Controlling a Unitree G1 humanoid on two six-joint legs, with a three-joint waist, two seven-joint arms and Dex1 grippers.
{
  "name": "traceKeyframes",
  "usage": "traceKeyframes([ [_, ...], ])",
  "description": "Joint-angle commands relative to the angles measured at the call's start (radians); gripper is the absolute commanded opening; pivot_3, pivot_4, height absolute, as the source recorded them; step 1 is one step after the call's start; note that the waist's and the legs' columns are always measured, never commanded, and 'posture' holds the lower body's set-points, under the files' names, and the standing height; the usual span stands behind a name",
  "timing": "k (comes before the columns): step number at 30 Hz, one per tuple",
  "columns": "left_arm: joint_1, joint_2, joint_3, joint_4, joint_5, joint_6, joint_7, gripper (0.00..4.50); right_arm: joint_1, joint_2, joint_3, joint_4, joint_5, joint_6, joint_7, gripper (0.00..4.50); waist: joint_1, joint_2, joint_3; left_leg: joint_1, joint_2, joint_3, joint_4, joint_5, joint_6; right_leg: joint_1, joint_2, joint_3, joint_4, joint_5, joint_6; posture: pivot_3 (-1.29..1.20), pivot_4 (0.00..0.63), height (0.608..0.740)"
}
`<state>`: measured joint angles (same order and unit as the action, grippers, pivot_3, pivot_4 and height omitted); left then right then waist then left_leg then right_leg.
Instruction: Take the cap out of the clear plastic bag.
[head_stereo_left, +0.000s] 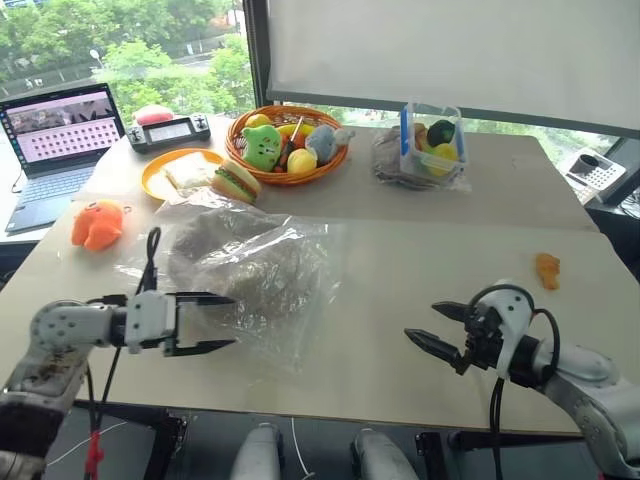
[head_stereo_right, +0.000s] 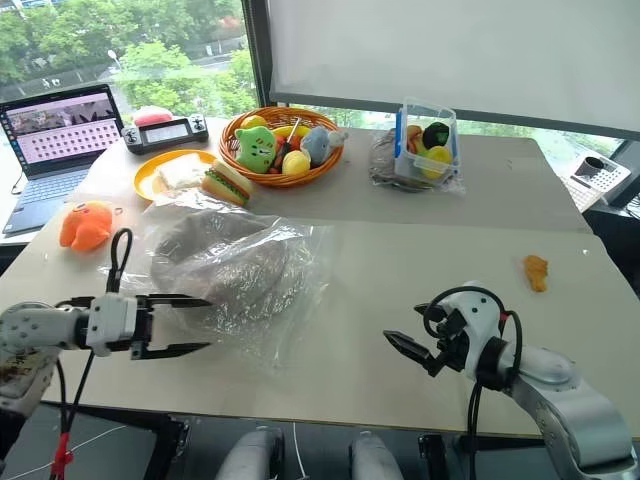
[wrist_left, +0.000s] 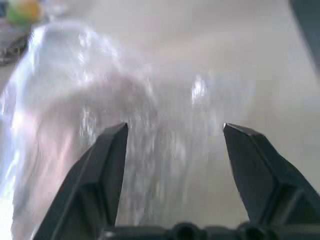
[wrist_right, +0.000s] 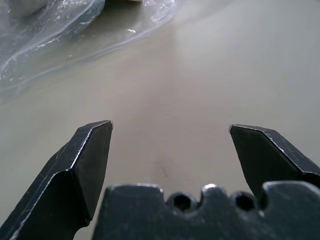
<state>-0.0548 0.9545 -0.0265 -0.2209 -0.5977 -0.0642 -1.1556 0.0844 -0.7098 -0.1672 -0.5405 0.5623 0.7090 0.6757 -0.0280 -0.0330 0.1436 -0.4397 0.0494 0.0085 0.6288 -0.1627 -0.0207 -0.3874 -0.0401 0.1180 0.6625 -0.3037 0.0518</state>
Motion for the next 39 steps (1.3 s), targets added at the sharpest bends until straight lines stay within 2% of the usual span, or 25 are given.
traceKeyframes([
  [1, -0.029, -0.048, -0.046, -0.160, -0.089, 0.313, 0.192, 3.04, -0.029, -0.001, 0.008, -0.007, -0.005, -0.012, 0.000, 4.50, -0.002, 0.001, 0.000, 0.000, 0.000, 0.000, 0.000, 0.000, 0.000, 0.000, 0.000, 0.000, 0.000, -0.002, 0.003, 0.00, 0.150, 0.728],
  [4, -0.094, -0.134, -0.100, -0.173, -0.036, 0.446, 0.321, 3.04, -0.033, -0.003, 0.016, -0.019, -0.002, -0.003, -0.002, 4.50, -0.002, 0.001, 0.001, 0.002, 0.000, -0.001, 0.000, 0.001, 0.001, 0.001, 0.003, 0.000, 0.001, -0.003, 0.004, 0.00, 0.150, 0.728],
  [7, -0.132, -0.186, -0.138, -0.187, 0.065, 0.506, 0.419, 3.66, -0.026, -0.016, 0.001, -0.033, 0.008, 0.007, -0.001, 4.50, -0.002, -0.001, 0.002, 0.002, -0.001, -0.002, 0.001, 0.001, 0.001, 0.001, 0.004, 0.001, 0.001, -0.003, 0.004, 0.00, 0.150, 0.728],
  [9, -0.142, -0.198, -0.167, -0.206, 0.138, 0.533, 0.466, 4.45, -0.024, -0.021, -0.002, -0.034, 0.009, 0.009, -0.002, 4.50, -0.004, -0.002, 0.002, 0.001, -0.001, -0.002, 0.001, 0.001, 0.001, 0.001, 0.004, 0.002, 0.001, -0.002, 0.004, 0.00, 0.150, 0.728],
  [15, -0.160, -0.243, -0.217, -0.217, 0.294, 0.534, 0.533, 4.48, -0.027, -0.023, -0.001, -0.041, 0.013, 0.020, -0.010, 4.50, -0.007, -0.002, 0.002, 0.001, -0.001, -0.002, 0.001, 0.001, 0.001, 0.001, 0.004, 0.002, 0.001, -0.002, 0.003, 0.00, 0.150, 0.728],
  [18, -0.169, -0.273, -0.267, -0.186, 0.438, 0.500, 0.602, 4.48, -0.052, -0.022, 0.005, -0.053, 0.027, 0.039, -0.016, 4.50, -0.008, -0.002, 0.002, 0.001, -0.002, -0.002, 0.001, 0.001, 0.001, 0.001, 0.003, 0.002, 0.001, -0.002, 0.003, 0.00, 0.150, 0.728],
  [22, -0.174, -0.320, -0.284, -0.165, 0.494, 0.518, 0.624, 4.48, -0.075, -0.021, 0.013, -0.047, 0.025, 0.050, -0.021, 4.50, -0.008, -0.002, 0.002, 0.001, -0.002, -0.002, 0.001, 0.001, 0.001, 0.001, 0.004, 0.002, 0.001, -0.002, 0.003, 0.00, 0.150, 0.728],
  [28, -0.144, -0.315, -0.256, -0.160, 0.445, 0.617, 0.543, 4.48, -0.084, -0.015, 0.005, -0.045, 0.027, 0.053, -0.031, 4.50, -0.010, -0.002, 0.002, 0.001, -0.002, -0.003, 0.001, 0.001, 0.001, 0.001, 0.003, 0.002, 0.001, -0.002, 0.002, 0.00, 0.150, 0.728],
  [32, -0.108, -0.220, -0.207, -0.152, 0.344, 0.686, 0.383, 4.48, -0.073, -0.007, 0.019, -0.032, 0.013, 0.034, -0.026, 4.50, -0.019, -0.002, 0.002, 0.002, -0.001, -0.002, 0.001, 0.001, 0.001, 0.001, 0.004, 0.002, 0.002, -0.002, 0.002, 0.00, 0.150, 0.728],
  [36, -0.145, -0.229, -0.167, -0.194, 0.212, 0.916, 0.367, 4.48, -0.067, 0.004, 0.030, -0.033, 0.008, 0.029, -0.031, 4.50, -0.016, -0.002, 0.002, 0.003, -0.001, -0.002, 0.000, 0.001, 0.001, 0.001, 0.003, 0.002, 0.002, -0.003, 0.003, 0.00, 0.150, 0.728],
  [39, -0.163, -0.212, -0.171, -0.212, 0.191, 0.997, 0.368, 4.48, -0.067, 0.013, 0.031, -0.040, 0.009, 0.033, -0.038, 4.50, -0.014, -0.002, 0.002, 0.003, -0.001, -0.003, 0.001, 0.001, 0.001, 0.002, 0.003, 0.001, 0.002, -0.003, 0.003, 0.00, 0.150, 0.728],
])
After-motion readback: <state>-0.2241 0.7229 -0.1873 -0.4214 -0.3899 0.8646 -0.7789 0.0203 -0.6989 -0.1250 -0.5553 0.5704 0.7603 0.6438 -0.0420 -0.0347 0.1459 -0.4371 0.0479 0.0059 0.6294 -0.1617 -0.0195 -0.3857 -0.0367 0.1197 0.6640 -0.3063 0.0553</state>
